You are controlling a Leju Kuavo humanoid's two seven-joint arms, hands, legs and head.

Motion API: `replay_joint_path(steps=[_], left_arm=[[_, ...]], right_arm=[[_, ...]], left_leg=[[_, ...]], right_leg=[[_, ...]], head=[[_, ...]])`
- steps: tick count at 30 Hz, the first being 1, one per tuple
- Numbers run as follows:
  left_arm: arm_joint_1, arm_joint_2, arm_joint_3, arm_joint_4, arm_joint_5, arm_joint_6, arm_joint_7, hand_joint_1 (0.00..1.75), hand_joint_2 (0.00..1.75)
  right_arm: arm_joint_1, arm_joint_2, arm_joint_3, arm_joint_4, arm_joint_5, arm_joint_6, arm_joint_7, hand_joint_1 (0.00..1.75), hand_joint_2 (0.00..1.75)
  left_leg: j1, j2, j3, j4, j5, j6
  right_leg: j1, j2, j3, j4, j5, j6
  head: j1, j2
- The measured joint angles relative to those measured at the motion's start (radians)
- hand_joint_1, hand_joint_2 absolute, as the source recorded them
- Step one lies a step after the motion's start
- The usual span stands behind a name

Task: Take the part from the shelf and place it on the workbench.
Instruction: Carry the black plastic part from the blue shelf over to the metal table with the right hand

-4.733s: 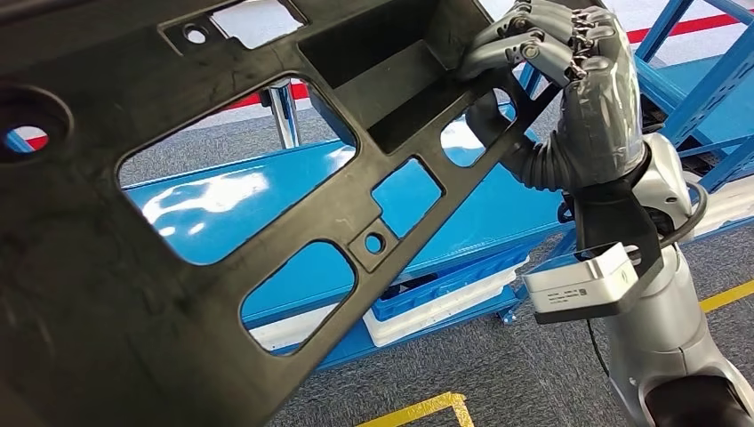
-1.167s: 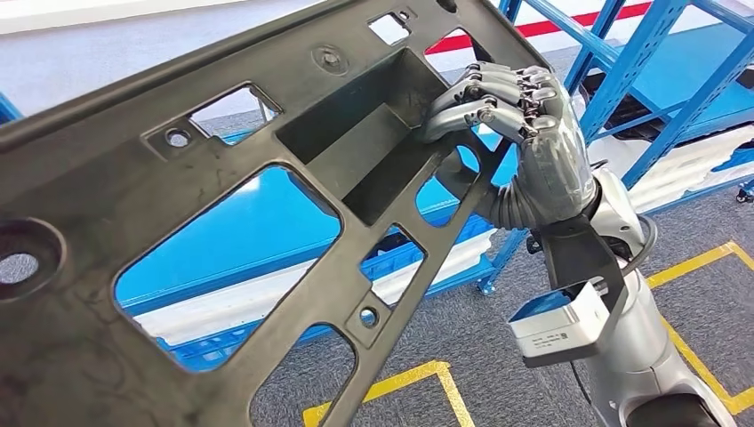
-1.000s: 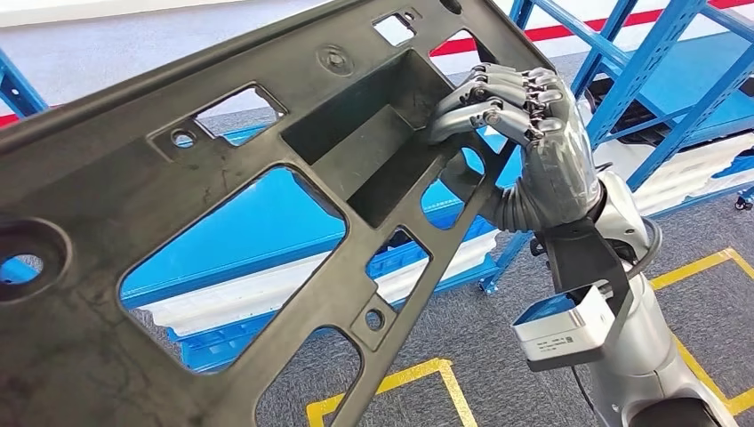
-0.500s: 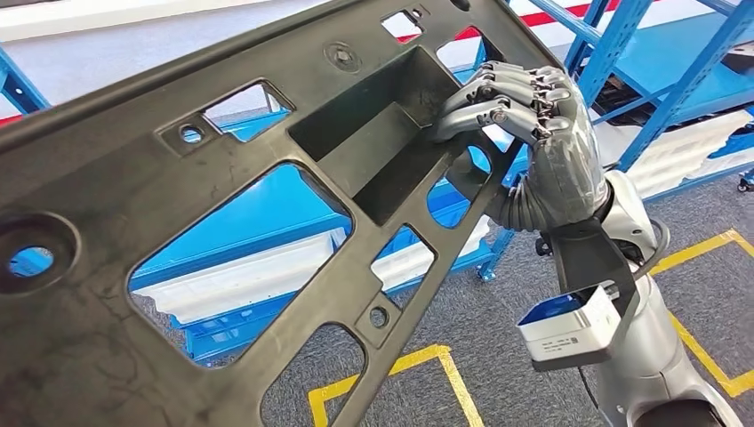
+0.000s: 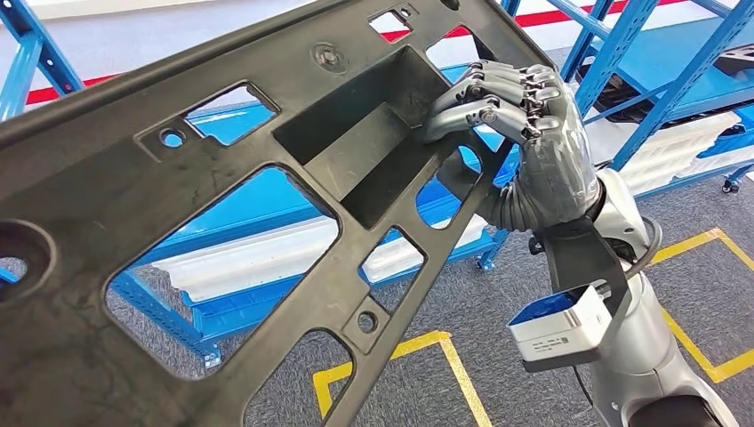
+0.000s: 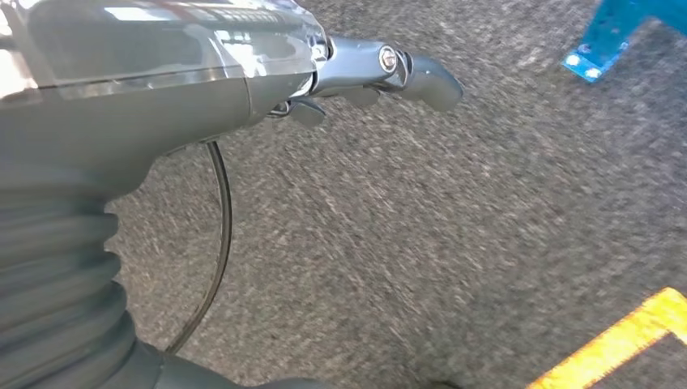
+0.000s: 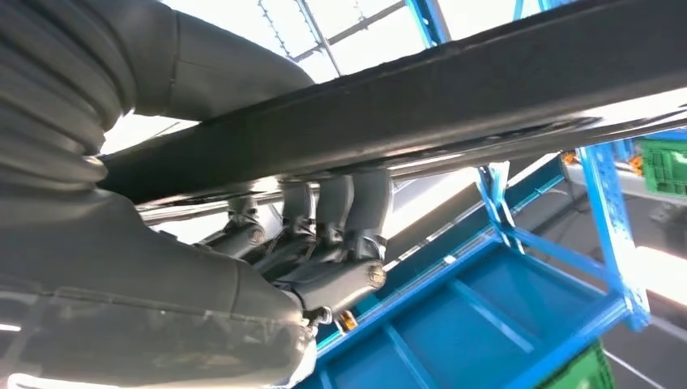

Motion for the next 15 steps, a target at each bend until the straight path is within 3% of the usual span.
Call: replay_joint_path(steps=[2,3,4,5,7,9,11,13,15], left_arm=[[0.001,0.0,0.0,0.0,-0.002,-0.001,0.001,0.0,1.75],[0.002,0.0,0.0,0.0,-0.003,-0.002,0.001,0.0,1.75],[0.003,0.0,0.0,0.0,-0.004,-0.004,0.002,0.0,1.75],[0.003,0.0,-0.001,0.0,-0.005,-0.007,0.002,0.0,1.75],[0.005,-0.004,-0.001,0.0,-0.008,-0.011,0.002,0.0,1.75],[0.006,-0.009,-0.001,0.001,-0.01,-0.014,0.002,0.0,1.75],[0.007,-0.013,-0.003,0.002,-0.013,-0.017,0.001,0.0,1.75],[0.009,-0.015,-0.007,0.003,-0.014,-0.021,-0.002,0.0,1.75],[0.011,-0.018,-0.01,0.005,-0.014,-0.026,-0.007,0.0,1.75]], right_arm=[[0.003,-0.003,0.001,0.0,0.0,0.0,0.002,1.75,1.75],[0.006,-0.004,0.001,0.0,0.0,0.0,0.003,1.75,1.75],[0.008,-0.005,0.001,0.0,0.001,0.0,0.004,1.75,1.75],[0.01,-0.007,0.002,0.0,0.001,0.0,0.006,1.75,1.75],[0.01,-0.009,0.002,0.0,0.002,0.0,0.008,1.75,1.75],[0.01,-0.012,0.002,-0.001,0.003,0.0,0.011,1.75,1.75],[0.014,-0.016,0.002,-0.002,0.005,0.0,0.014,1.75,1.75],[0.02,-0.02,0.003,-0.003,0.006,0.001,0.018,1.75,1.75],[0.026,-0.021,0.004,-0.003,0.006,0.0,0.02,1.75,1.75]], left_leg=[[-0.004,0.002,-0.02,0.0,0.014,0.009],[-0.007,0.003,-0.03,0.001,0.021,0.011],[-0.009,0.003,-0.039,0.001,0.028,0.011],[-0.011,0.003,-0.046,0.001,0.034,0.011],[-0.013,0.003,-0.055,0.001,0.044,0.009],[-0.012,0.003,-0.061,0.0,0.054,0.001],[-0.009,0.003,-0.064,-0.002,0.064,-0.011],[-0.008,0.003,-0.068,0.001,0.063,-0.022],[-0.01,0.002,-0.088,0.054,0.016,-0.027]], right_leg=[[0.001,0.0,-0.043,0.133,-0.079,0.0],[0.001,0.0,-0.053,0.178,-0.096,0.0],[0.001,0.0,-0.045,0.19,-0.095,-0.002],[0.003,0.0,-0.018,0.163,-0.077,-0.005],[0.009,0.0,0.076,0.024,-0.033,-0.016],[0.02,0.0,0.145,-0.087,-0.016,-0.025],[0.029,0.001,0.154,-0.109,-0.014,-0.027],[0.023,0.0,0.147,-0.116,-0.003,-0.033],[0.015,-0.001,0.139,-0.123,0.01,-0.041]], head=[[0.009,0.0],[0.013,0.0],[0.015,0.0],[0.018,0.0],[0.023,0.0],[0.024,0.0],[0.023,0.0],[0.022,0.0],[0.012,0.0]])
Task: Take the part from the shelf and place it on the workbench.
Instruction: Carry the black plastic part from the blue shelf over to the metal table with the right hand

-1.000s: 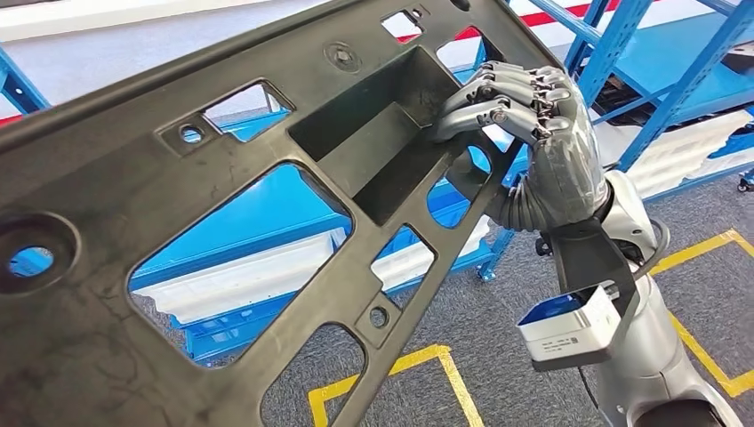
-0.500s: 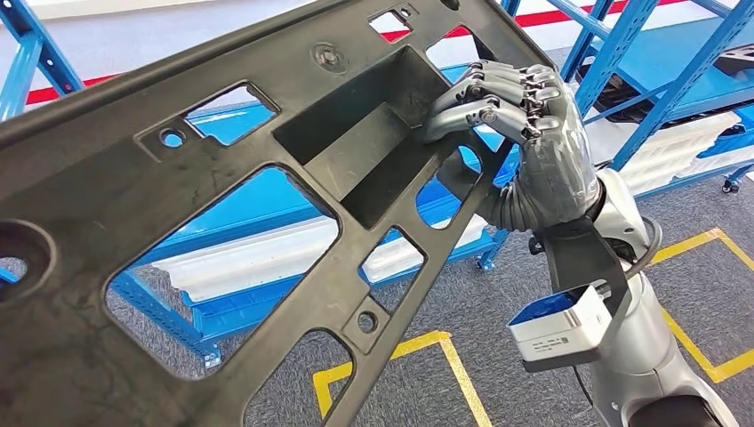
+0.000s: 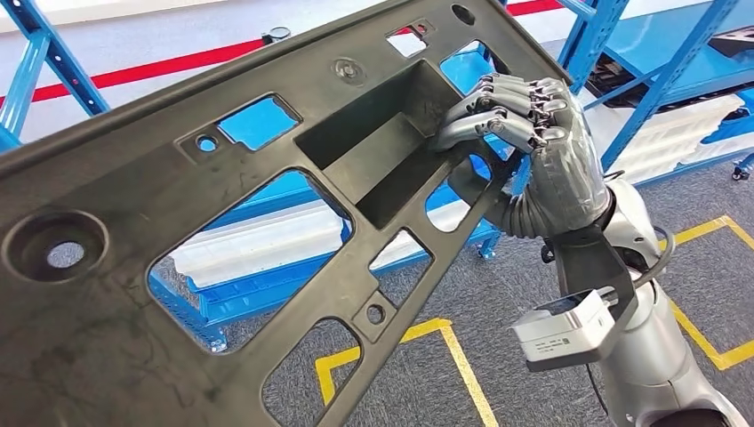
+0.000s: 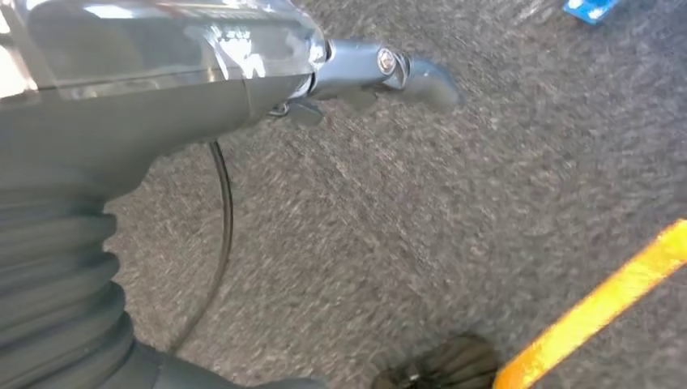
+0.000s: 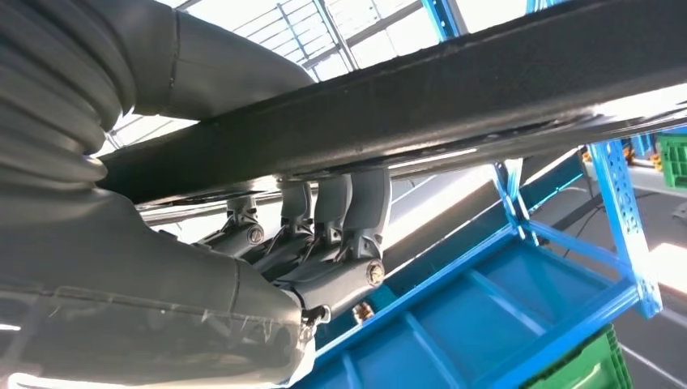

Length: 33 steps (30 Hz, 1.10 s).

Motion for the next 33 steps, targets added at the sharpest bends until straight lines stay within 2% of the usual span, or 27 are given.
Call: replay_joint_path(steps=[2,3,4,5,6,7,8,9,10,11,13,14,15,16,18,19,20,21,22,24,25,26,28,29,30,32,33], left_arm=[[0.002,-0.001,-0.001,0.001,0.0,-0.004,-0.003,0.0,1.75],[0.004,-0.001,-0.001,0.001,0.0,-0.004,-0.003,0.0,1.75],[0.005,-0.001,-0.002,0.002,0.0,-0.004,-0.004,0.0,1.75],[0.006,-0.001,-0.002,0.002,0.001,-0.004,-0.004,0.0,1.75],[0.007,-0.001,-0.002,0.002,0.002,-0.004,-0.005,0.0,1.75],[0.007,-0.001,-0.002,0.002,0.004,-0.004,-0.006,0.0,1.75],[0.007,0.0,-0.003,0.002,0.005,-0.004,-0.008,0.0,1.75],[0.008,0.0,-0.003,0.002,0.006,-0.004,-0.011,0.0,1.75],[0.009,0.0,-0.003,0.002,0.007,-0.004,-0.013,0.0,1.75],[0.01,0.0,-0.003,0.002,0.007,-0.004,-0.014,0.0,1.75],[0.012,0.001,-0.002,0.002,0.008,0.0,-0.011,0.0,1.75],[0.012,0.003,-0.002,0.002,0.009,0.003,-0.007,0.0,1.75],[0.012,0.006,-0.002,0.002,0.01,0.007,-0.001,0.0,1.75],[0.012,0.011,-0.002,0.002,0.01,0.01,0.004,0.0,1.75],[0.012,0.021,-0.001,0.002,0.008,0.012,0.01,0.0,1.75],[0.012,0.026,-0.001,0.002,0.006,0.013,0.01,0.0,1.75],[0.011,0.031,-0.001,0.001,0.004,0.013,0.011,0.0,1.75],[0.009,0.035,-0.001,0.001,0.003,0.013,0.01,0.0,1.75],[0.005,0.039,-0.001,0.0,0.003,0.013,0.009,0.0,1.75],[-0.005,0.044,-0.001,-0.002,0.003,0.014,0.004,0.0,1.75],[-0.01,0.047,-0.002,-0.003,0.004,0.015,0.001,0.0,1.75],[-0.015,0.049,-0.002,-0.004,0.004,0.016,-0.002,0.0,1.75],[-0.024,0.051,-0.003,-0.006,0.005,0.016,-0.01,0.0,1.75],[-0.029,0.052,-0.005,-0.007,0.005,0.017,-0.014,0.0,1.75],[-0.033,0.053,-0.006,-0.008,0.005,0.019,-0.018,0.0,1.75],[-0.035,0.056,-0.01,-0.008,0.004,0.023,-0.023,0.0,1.75],[-0.033,0.057,-0.012,-0.008,0.004,0.025,-0.025,0.0,1.75]], right_arm=[[0.008,0.0,0.002,0.0,0.0,0.0,0.002,1.75,1.75],[0.014,0.0,0.004,0.0,0.0,0.0,0.002,1.75,1.75],[0.018,0.0,0.006,0.0,0.0,0.0,0.003,1.75,1.75],[0.021,0.0,0.007,0.0,-0.001,0.0,0.003,1.75,1.75],[0.024,0.0,0.008,0.0,-0.003,0.0,0.004,1.75,1.75],[0.025,0.0,0.009,0.0,-0.006,0.0,0.004,1.75,1.75],[0.026,0.001,0.01,0.0,-0.01,0.0,0.004,1.75,1.75],[0.026,0.004,0.012,0.0,-0.014,0.0,0.004,1.75,1.75],[0.028,0.009,0.014,0.0,-0.019,-0.001,0.003,1.75,1.75],[0.03,0.014,0.016,0.0,-0.023,-0.002,0.002,1.75,1.75],[0.036,0.027,0.02,0.001,-0.026,-0.008,-0.003,1.75,1.75],[0.037,0.035,0.022,0.002,-0.023,-0.014,-0.007,1.75,1.75],[0.038,0.045,0.026,0.005,-0.016,-0.022,-0.011,1.75,1.75],[0.038,0.057,0.03,0.01,-0.008,-0.032,-0.015,1.75,1.75],[0.038,0.083,0.04,0.023,0.007,-0.048,-0.02,1.75,1.75],[0.038,0.094,0.044,0.032,0.012,-0.054,-0.022,1.75,1.75],[0.037,0.105,0.048,0.041,0.016,-0.058,-0.022,1.75,1.75],[0.034,0.116,0.052,0.051,0.017,-0.062,-0.022,1.75,1.75],[0.029,0.127,0.055,0.059,0.018,-0.065,-0.021,1.75,1.75],[0.016,0.15,0.062,0.073,0.017,-0.07,-0.02,1.75,1.75],[0.011,0.16,0.065,0.078,0.016,-0.073,-0.02,1.75,1.75],[0.009,0.169,0.067,0.084,0.015,-0.076,-0.02,1.75,1.75],[0.01,0.18,0.071,0.092,0.012,-0.081,-0.022,1.75,1.75],[0.011,0.185,0.072,0.095,0.01,-0.084,-0.022,1.75,1.75],[0.012,0.191,0.072,0.097,0.009,-0.086,-0.022,1.75,1.75],[0.016,0.202,0.072,0.102,0.006,-0.089,-0.023,1.75,1.75],[0.022,0.207,0.072,0.105,0.005,-0.09,-0.024,1.75,1.75]], left_leg=[[0.0,-0.001,-0.039,0.121,-0.077,-0.001],[0.0,-0.001,-0.055,0.178,-0.104,-0.002],[0.0,-0.001,-0.059,0.209,-0.113,-0.003],[0.002,-0.001,-0.046,0.203,-0.104,-0.004],[0.004,-0.003,-0.015,0.159,-0.08,-0.005],[0.007,-0.008,0.027,0.092,-0.052,-0.007],[0.01,-0.024,0.068,0.025,-0.034,-0.008],[0.012,-0.037,0.095,-0.024,-0.025,-0.009],[0.014,-0.048,0.109,-0.051,-0.026,-0.009],[0.013,-0.052,0.11,-0.057,-0.031,-0.008],[0.012,-0.036,0.105,-0.058,-0.029,0.0],[0.012,-0.028,0.103,-0.059,-0.027,0.006],[0.014,-0.019,0.101,-0.06,-0.024,0.011],[0.014,-0.01,0.098,-0.06,-0.022,0.016],[0.012,0.011,0.091,-0.06,-0.018,0.021],[0.011,0.02,0.089,-0.06,-0.018,0.022],[0.01,0.03,0.088,-0.06,-0.017,0.023],[0.009,0.04,0.088,-0.06,-0.017,0.023],[0.008,0.049,0.089,-0.06,-0.017,0.023],[0.004,0.065,0.088,-0.059,-0.017,0.02],[0.001,0.073,0.087,-0.059,-0.017,0.018],[-0.002,0.081,0.086,-0.06,-0.016,0.015],[-0.003,0.095,0.085,-0.062,-0.016,0.005],[-0.001,0.087,0.083,-0.056,-0.023,0.002],[0.0,0.07,0.074,-0.033,-0.041,-0.002],[0.001,0.022,0.031,0.067,-0.097,-0.003],[0.0,0.009,0.0,0.135,-0.124,-0.003]], right_leg=[[0.0,0.0,-0.013,0.001,0.009,-0.007],[0.001,0.0,-0.019,0.002,0.014,-0.009],[0.0,0.001,-0.025,0.003,0.019,-0.008],[-0.001,0.004,-0.031,0.004,0.023,-0.006],[-0.003,0.008,-0.035,0.005,0.026,-0.004],[-0.005,0.013,-0.039,0.008,0.028,-0.001],[-0.005,0.017,-0.045,0.012,0.029,0.004],[-0.005,0.021,-0.051,0.016,0.031,0.008],[-0.005,0.026,-0.057,0.021,0.034,0.013],[-0.004,0.032,-0.062,0.023,0.038,0.019],[-0.006,0.042,-0.069,0.025,0.043,0.027],[-0.006,0.04,-0.076,0.035,0.035,0.03],[-0.006,0.036,-0.091,0.064,0.016,0.032],[-0.006,0.029,-0.115,0.113,-0.013,0.034],[-0.006,0.02,-0.177,0.249,-0.073,0.036],[-0.006,0.018,-0.198,0.297,-0.086,0.036],[-0.005,0.016,-0.202,0.31,-0.08,0.035],[-0.005,0.013,-0.184,0.28,-0.056,0.033],[-0.004,0.004,-0.151,0.217,-0.021,0.03],[0.005,-0.033,-0.085,0.085,0.025,0.022],[0.011,-0.046,-0.069,0.048,0.031,0.018],[0.016,-0.052,-0.067,0.035,0.028,0.015],[0.016,-0.036,-0.073,0.029,0.032,0.006],[0.013,-0.026,-0.074,0.027,0.035,0.0],[0.011,-0.018,-0.074,0.024,0.038,-0.007],[0.008,-0.001,-0.074,0.022,0.042,-0.016],[0.009,0.009,-0.075,0.023,0.042,-0.019]], head=[[-0.012,0.0],[-0.015,0.0],[-0.017,0.0],[-0.018,0.0],[-0.018,0.0],[-0.019,0.0],[-0.02,0.0],[-0.021,0.0],[-0.022,0.0],[-0.022,0.0],[-0.02,0.0],[-0.017,0.0],[-0.012,0.0],[-0.005,0.0],[0.007,0.0],[0.01,0.0],[0.013,0.0],[0.017,0.0],[0.021,0.0],[0.029,0.0],[0.031,0.0],[0.031,0.0],[0.027,0.0],[0.027,0.0],[0.03,0.0],[0.036,0.0],[0.038,0.0]])
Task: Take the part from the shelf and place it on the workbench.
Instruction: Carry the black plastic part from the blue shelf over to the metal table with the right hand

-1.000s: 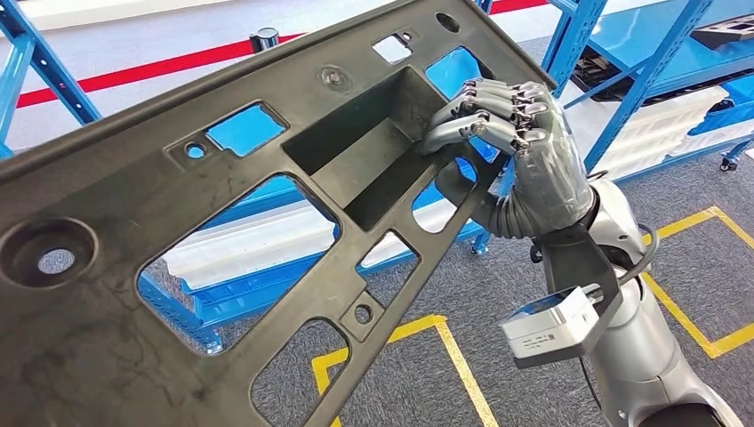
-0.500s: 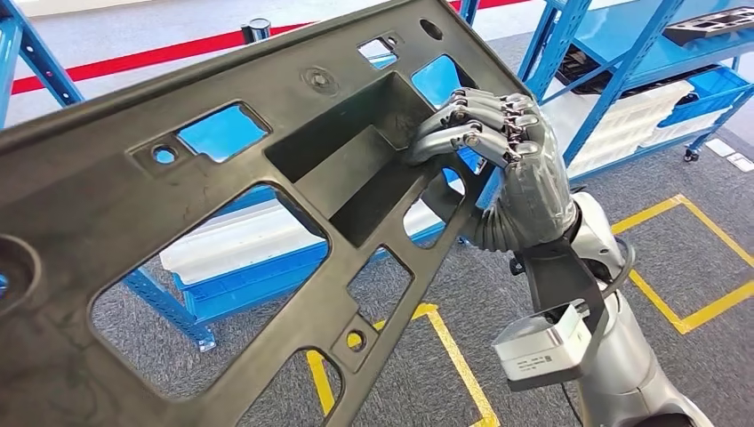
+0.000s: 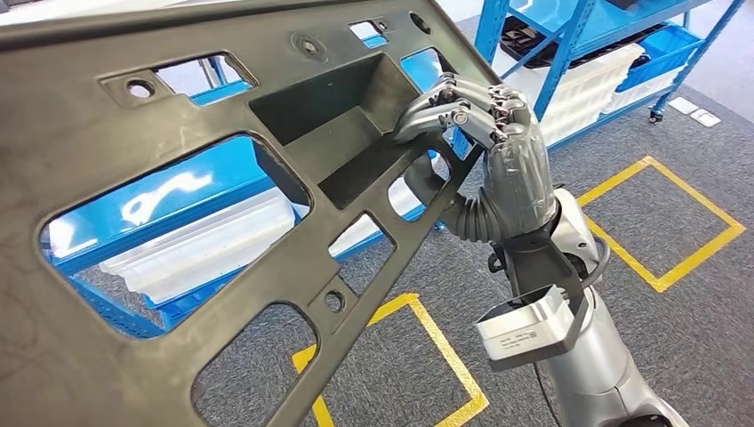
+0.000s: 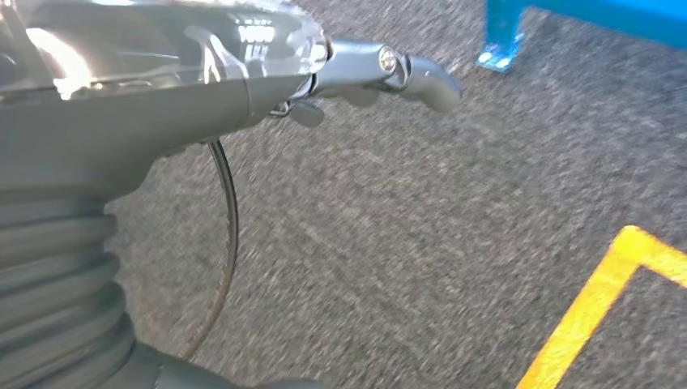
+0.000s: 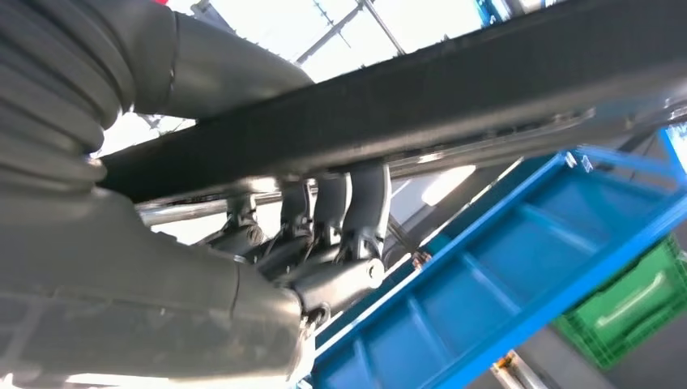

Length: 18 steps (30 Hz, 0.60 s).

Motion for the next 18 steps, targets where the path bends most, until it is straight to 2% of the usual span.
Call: replay_joint_path(steps=[1,2,3,4,6,7,8,10,11,13,14,16,17,18], left_arm=[[0.002,0.001,-0.002,0.0,-0.001,0.002,-0.001,0.0,1.75],[0.004,0.002,-0.003,0.0,-0.002,0.003,-0.002,0.0,1.75],[0.006,0.003,-0.004,0.0,-0.002,0.004,-0.003,0.0,1.75],[0.006,0.004,-0.004,0.0,-0.002,0.005,-0.003,0.0,1.75],[0.008,0.007,-0.005,0.0,-0.004,0.006,-0.003,0.0,1.75],[0.011,0.008,-0.005,0.0,-0.006,0.006,-0.001,0.0,1.75],[0.014,0.009,-0.007,0.001,-0.01,0.005,0.003,0.0,1.75],[0.021,0.009,-0.011,0.001,-0.018,0.003,0.012,0.0,1.75],[0.022,0.01,-0.014,0.001,-0.022,0.003,0.016,0.0,1.75],[0.025,0.01,-0.023,0.001,-0.03,0.003,0.021,0.0,1.75],[0.029,0.01,-0.027,0.001,-0.033,0.004,0.022,0.0,1.75],[0.038,0.01,-0.032,0.001,-0.035,0.005,0.022,0.0,1.75],[0.04,0.009,-0.033,0.001,-0.034,0.005,0.021,0.0,1.75],[0.041,0.006,-0.035,0.001,-0.032,0.006,0.02,0.0,1.75]], right_arm=[[0.006,0.003,0.0,0.002,-0.001,-0.001,-0.001,1.75,1.75],[0.011,0.006,0.001,0.003,-0.003,-0.002,-0.002,1.75,1.75],[0.014,0.009,0.001,0.004,-0.003,-0.003,-0.002,1.75,1.75],[0.015,0.011,0.001,0.005,-0.004,-0.004,-0.002,1.75,1.75],[0.015,0.017,0.001,0.006,-0.004,-0.005,-0.002,1.75,1.75],[0.014,0.02,0.002,0.007,-0.005,-0.006,-0.002,1.75,1.75],[0.013,0.023,0.002,0.008,-0.005,-0.006,-0.003,1.75,1.75],[0.014,0.027,0.002,0.009,-0.007,-0.006,-0.004,1.75,1.75],[0.016,0.027,0.002,0.009,-0.007,-0.006,-0.005,1.75,1.75],[0.016,0.028,0.003,0.009,-0.005,-0.006,-0.008,1.75,1.75],[0.017,0.028,0.004,0.009,-0.003,-0.006,-0.009,1.75,1.75],[0.022,0.028,0.008,0.009,-0.001,-0.006,-0.012,1.75,1.75],[0.025,0.027,0.01,0.009,-0.001,-0.006,-0.013,1.75,1.75],[0.027,0.026,0.011,0.009,-0.001,-0.005,-0.014,1.75,1.75]], left_leg=[[-0.001,-0.007,-0.025,0.052,-0.014,0.0],[-0.002,-0.01,-0.038,0.076,-0.011,0.0],[-0.002,-0.012,-0.032,0.06,0.01,0.0],[0.0,-0.018,-0.009,0.005,0.046,0.0],[0.008,-0.064,0.046,-0.121,0.1,-0.001],[0.012,-0.085,0.061,-0.161,0.111,-0.002],[0.013,-0.098,0.066,-0.177,0.111,-0.002],[0.011,-0.084,0.064,-0.18,0.113,0.004],[0.011,-0.073,0.065,-0.182,0.114,0.008],[0.014,-0.046,0.066,-0.185,0.117,0.017],[0.013,-0.032,0.067,-0.185,0.117,0.02],[0.012,-0.001,0.067,-0.185,0.115,0.024],[0.012,0.014,0.067,-0.185,0.114,0.024],[0.012,0.028,0.067,-0.185,0.112,0.025]], right_leg=[[0.0,0.012,0.0,0.0,0.001,-0.001],[0.0,0.025,-0.001,0.001,0.001,-0.001],[0.0,0.037,-0.001,0.003,0.001,-0.001],[-0.001,0.05,-0.001,0.005,0.001,0.0],[-0.002,0.073,-0.006,0.014,-0.001,0.005],[-0.002,0.084,-0.012,0.019,0.0,0.009],[-0.003,0.095,-0.019,0.02,0.002,0.015],[-0.006,0.117,-0.028,0.02,0.009,0.025],[-0.005,0.111,-0.033,0.023,0.007,0.03],[-0.001,0.069,-0.062,0.077,-0.025,0.037],[-0.001,0.04,-0.089,0.132,-0.053,0.039],[-0.006,0.015,-0.15,0.252,-0.098,0.043],[-0.008,0.011,-0.166,0.281,-0.1,0.044],[-0.01,0.007,-0.164,0.273,-0.084,0.045]], head=[[0.0,0.0],[-0.002,0.0],[-0.002,0.0],[-0.002,0.0],[0.006,0.0],[0.016,0.0],[0.026,0.0],[0.042,0.0],[0.046,0.0],[0.06,0.0],[0.067,0.0],[0.075,0.0],[0.076,0.0],[0.076,0.0]])
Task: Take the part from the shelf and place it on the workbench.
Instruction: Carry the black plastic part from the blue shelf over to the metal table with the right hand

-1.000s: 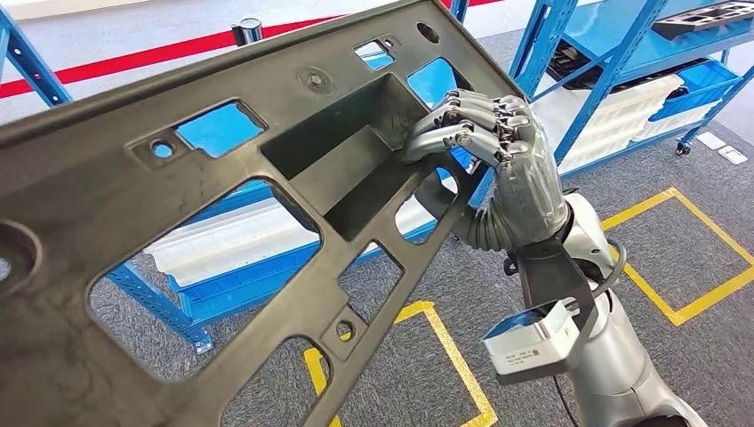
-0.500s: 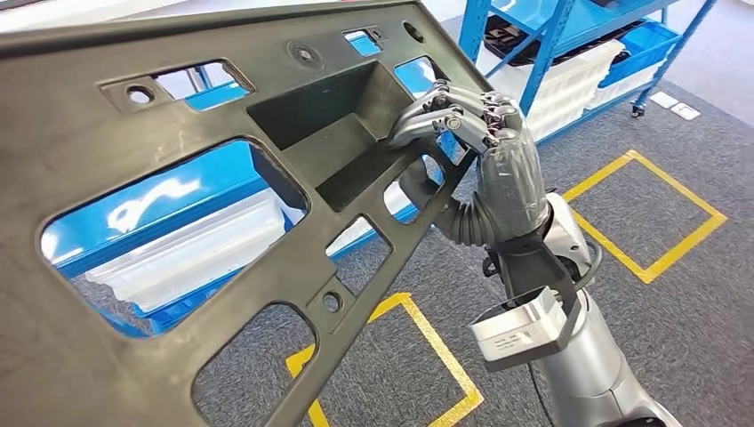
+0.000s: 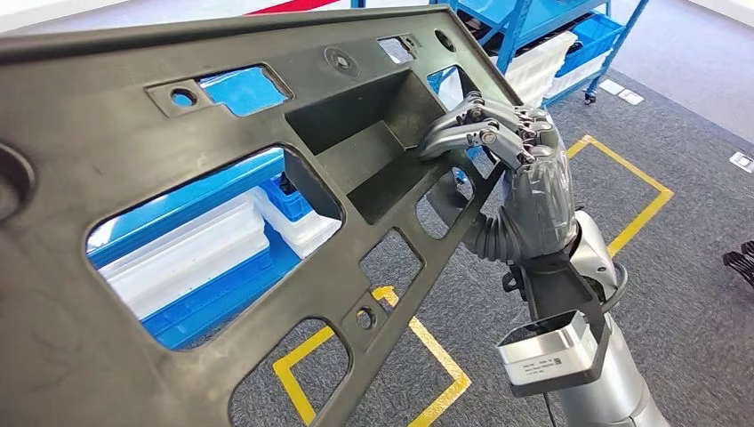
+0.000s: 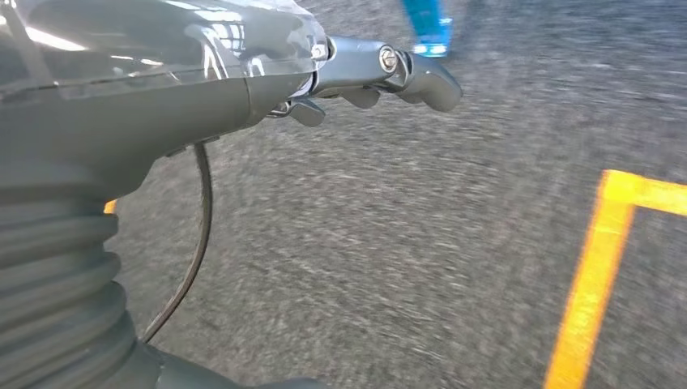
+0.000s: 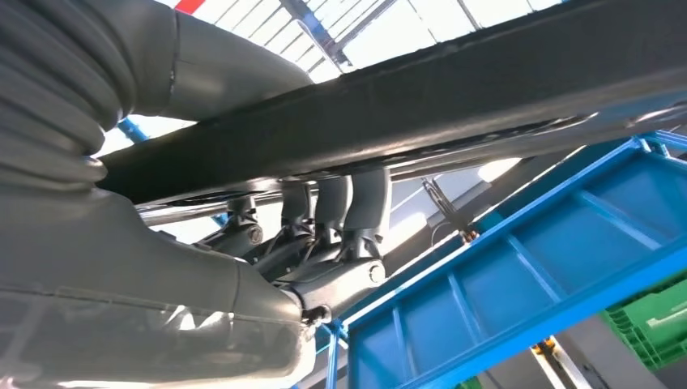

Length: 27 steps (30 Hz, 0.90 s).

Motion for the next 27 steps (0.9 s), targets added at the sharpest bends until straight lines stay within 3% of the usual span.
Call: replay_joint_path(steps=[2,3,5,6,8,10,12,14,15,17,19,21,23,25,27], left_arm=[[-0.002,-0.009,-0.001,0.0,0.006,0.001,-0.003,0.0,1.75],[-0.003,-0.014,-0.001,0.0,0.009,0.001,-0.004,0.0,1.75],[-0.003,-0.025,-0.002,0.0,0.012,0.0,-0.005,0.0,1.75],[-0.003,-0.031,-0.002,0.001,0.012,-0.001,-0.005,0.0,1.75],[-0.004,-0.044,-0.002,0.001,0.012,-0.003,-0.004,0.0,1.75],[-0.006,-0.055,-0.005,0.001,0.012,-0.005,-0.004,0.0,1.75],[-0.003,-0.061,-0.009,0.002,0.012,-0.006,-0.001,0.0,1.75],[0.003,-0.063,-0.011,0.003,0.011,-0.006,0.004,0.0,1.75],[0.006,-0.063,-0.012,0.004,0.01,-0.006,0.006,0.0,1.75],[0.006,-0.065,-0.015,0.005,0.008,-0.006,0.009,0.0,1.75],[0.005,-0.067,-0.018,0.005,0.007,-0.005,0.011,0.0,1.75],[0.006,-0.071,-0.019,0.006,0.009,-0.004,0.009,0.0,1.75],[0.006,-0.074,-0.019,0.006,0.015,-0.003,0.003,0.0,1.75],[0.005,-0.078,-0.019,0.005,0.021,0.001,-0.005,0.0,1.75],[0.005,-0.079,-0.018,0.005,0.023,0.005,-0.007,0.0,1.75]], right_arm=[[0.001,-0.002,0.001,0.0,0.0,0.003,-0.001,1.75,1.75],[0.001,-0.003,0.001,0.0,0.0,0.004,-0.001,1.75,1.75],[0.0,-0.006,0.002,0.001,0.004,0.008,-0.003,1.75,1.75],[0.0,-0.008,0.003,0.001,0.006,0.01,-0.003,1.75,1.75],[0.001,-0.012,0.003,0.003,0.011,0.01,-0.004,1.75,1.75],[0.0,-0.016,0.003,0.005,0.015,0.01,-0.004,1.75,1.75],[0.001,-0.017,0.004,0.007,0.016,0.009,-0.004,1.75,1.75],[0.008,-0.019,0.004,0.011,0.017,0.009,-0.003,1.75,1.75],[0.011,-0.021,0.004,0.013,0.018,0.008,-0.003,1.75,1.75],[0.016,-0.025,0.003,0.016,0.018,0.006,-0.002,1.75,1.75],[0.019,-0.029,-0.001,0.016,0.017,-0.002,-0.004,1.75,1.75],[0.026,-0.033,-0.012,0.014,0.01,-0.011,-0.01,1.75,1.75],[0.043,-0.042,-0.034,0.007,-0.009,-0.019,-0.02,1.75,1.75],[0.061,-0.055,-0.065,-0.008,-0.031,-0.023,-0.031,1.75,1.75],[0.077,-0.066,-0.095,-0.023,-0.042,-0.024,-0.038,1.75,1.75]], left_leg=[[0.0,0.024,0.004,0.0,-0.004,-0.002],[-0.002,0.035,0.006,0.0,-0.006,-0.006],[-0.008,0.054,0.01,-0.002,-0.011,-0.013],[-0.011,0.064,0.012,-0.005,-0.012,-0.017],[-0.01,0.074,0.021,-0.008,-0.016,-0.026],[-0.007,0.034,0.009,0.029,-0.044,-0.031],[-0.008,-0.021,-0.043,0.139,-0.099,-0.03],[-0.012,-0.037,-0.098,0.244,-0.133,-0.029],[-0.012,-0.039,-0.107,0.256,-0.125,-0.029],[-0.008,-0.05,-0.075,0.175,-0.066,-0.03],[0.002,-0.098,-0.026,0.061,-0.017,-0.032],[0.005,-0.124,-0.009,0.018,-0.008,-0.029],[0.002,-0.103,-0.009,0.016,-0.005,-0.02],[0.002,-0.08,-0.007,0.013,-0.004,-0.009],[0.0,-0.052,-0.005,0.011,-0.005,-0.001]], right_leg=[[-0.001,-0.02,0.055,-0.109,0.062,0.0],[0.004,-0.043,0.088,-0.174,0.084,-0.001],[0.013,-0.072,0.124,-0.249,0.101,-0.005],[0.018,-0.072,0.125,-0.254,0.097,-0.008],[0.015,-0.048,0.125,-0.258,0.101,-0.017],[0.009,-0.027,0.13,-0.265,0.105,-0.029],[0.007,-0.006,0.133,-0.266,0.106,-0.04],[0.008,0.019,0.133,-0.265,0.106,-0.044],[0.008,0.032,0.133,-0.265,0.106,-0.044],[0.006,0.058,0.133,-0.261,0.105,-0.042],[0.007,0.081,0.126,-0.251,0.104,-0.034],[0.008,0.1,0.117,-0.246,0.106,-0.025],[0.005,0.114,0.113,-0.249,0.11,-0.017],[0.007,0.082,0.095,-0.219,0.092,-0.009],[0.008,0.029,0.045,-0.12,0.04,-0.004]], head=[[0.0,0.0],[0.001,0.0],[-0.003,0.0],[-0.008,0.0],[-0.021,0.0],[-0.036,0.0],[-0.059,0.0],[-0.08,0.0],[-0.087,0.0],[-0.099,0.0],[-0.111,0.0],[-0.115,0.0],[-0.114,0.0],[-0.106,0.0],[-0.093,0.0]])
